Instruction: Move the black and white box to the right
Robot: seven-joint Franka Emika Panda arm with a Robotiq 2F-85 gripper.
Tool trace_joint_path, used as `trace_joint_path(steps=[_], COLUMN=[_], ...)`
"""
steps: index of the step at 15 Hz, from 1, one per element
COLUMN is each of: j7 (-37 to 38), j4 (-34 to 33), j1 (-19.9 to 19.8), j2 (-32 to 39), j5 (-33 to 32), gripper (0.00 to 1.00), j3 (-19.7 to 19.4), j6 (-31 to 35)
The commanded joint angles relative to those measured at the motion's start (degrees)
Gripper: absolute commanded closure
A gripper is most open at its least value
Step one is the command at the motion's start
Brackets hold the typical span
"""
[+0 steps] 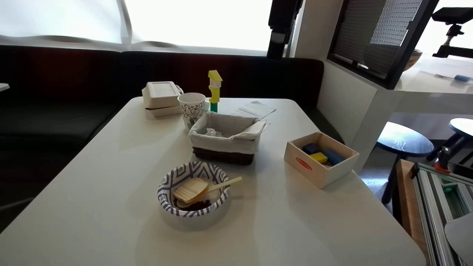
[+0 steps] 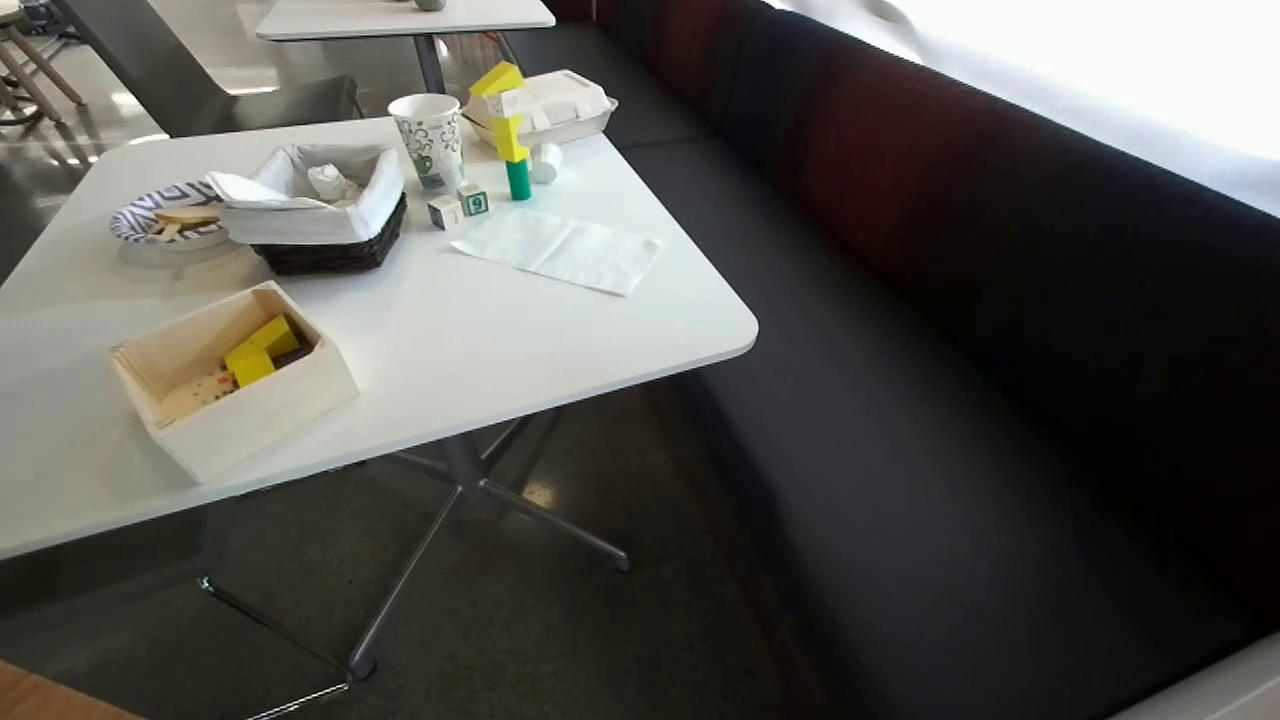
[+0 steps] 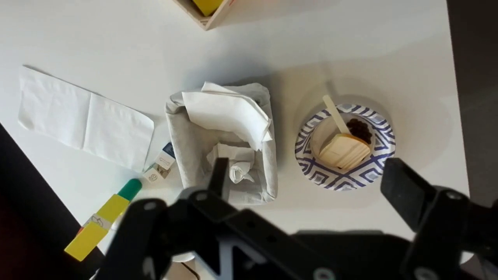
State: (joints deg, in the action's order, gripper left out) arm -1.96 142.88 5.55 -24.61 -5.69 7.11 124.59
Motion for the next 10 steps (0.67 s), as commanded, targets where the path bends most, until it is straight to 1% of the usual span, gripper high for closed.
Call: trace_joint_path(steps=[1,6,9,10], j7=[-6.0,-10.0,-10.5,-10.8], j4=[-1.8,-4.6,-7.7,-8.7], j1=[1.1,0.5,-0.2,-0.2], j2=[8.5,19.2,25.6,27.3], j5=[2.9,3.6,2.8,3.4], gripper=[0.00,0.00,0.00,0.00], j3=[-3.2,-3.7,-3.4,-3.3], j6=[7.1,15.2,19.1,20.0])
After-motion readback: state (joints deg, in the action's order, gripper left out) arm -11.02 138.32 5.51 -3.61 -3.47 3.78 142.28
